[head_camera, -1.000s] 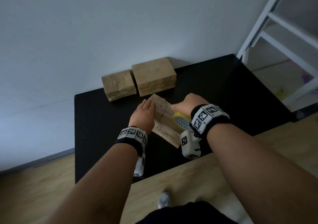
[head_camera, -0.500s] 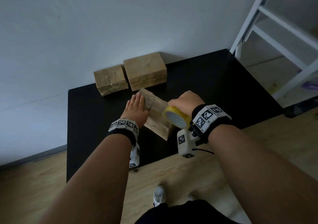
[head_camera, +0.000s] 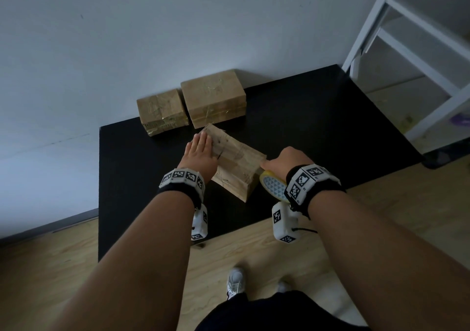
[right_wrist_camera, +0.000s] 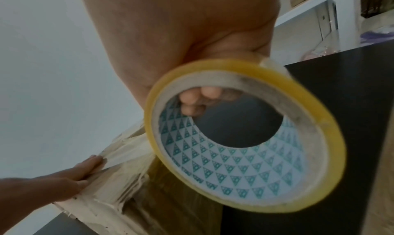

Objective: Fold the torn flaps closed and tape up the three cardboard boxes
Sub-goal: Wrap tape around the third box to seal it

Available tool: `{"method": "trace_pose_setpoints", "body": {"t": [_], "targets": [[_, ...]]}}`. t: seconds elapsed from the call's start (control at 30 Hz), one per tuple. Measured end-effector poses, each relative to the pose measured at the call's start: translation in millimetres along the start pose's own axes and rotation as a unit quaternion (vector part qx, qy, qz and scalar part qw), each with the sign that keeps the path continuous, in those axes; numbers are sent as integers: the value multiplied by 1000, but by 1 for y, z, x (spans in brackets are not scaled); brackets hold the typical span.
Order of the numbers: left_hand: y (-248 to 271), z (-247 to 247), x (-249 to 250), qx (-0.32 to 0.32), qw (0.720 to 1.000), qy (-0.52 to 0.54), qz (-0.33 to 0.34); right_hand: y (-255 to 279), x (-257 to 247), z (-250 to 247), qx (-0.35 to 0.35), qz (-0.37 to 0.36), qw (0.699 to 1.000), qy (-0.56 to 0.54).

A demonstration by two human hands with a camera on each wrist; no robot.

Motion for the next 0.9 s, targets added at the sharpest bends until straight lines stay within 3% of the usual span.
{"method": "trace_pose_setpoints", "body": {"t": [0.33,0.5,0.7,0.9], "targets": [[12,0,19,97,994,-1,40,-2,-5,-3,5,-6,1000,0],[9,7,22,36,998,17,38,1,-5,3,-2,-13,1000,3],[14,6,25,19,999,-11,37,4,-7,6,0,-32,999,6],[27,-1,41,103,992,-25,63,8,-6,-2,20,-50,998,13]]}}
Point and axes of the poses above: each hand's wrist, its own y-axis away from the middle knuckle, its own z-axis out of the palm, x = y × z, the point moved 7 cm from there along -y, towards the middle knuckle, and after that the axes turned 3 degrees about x, right-handed, at the moved point
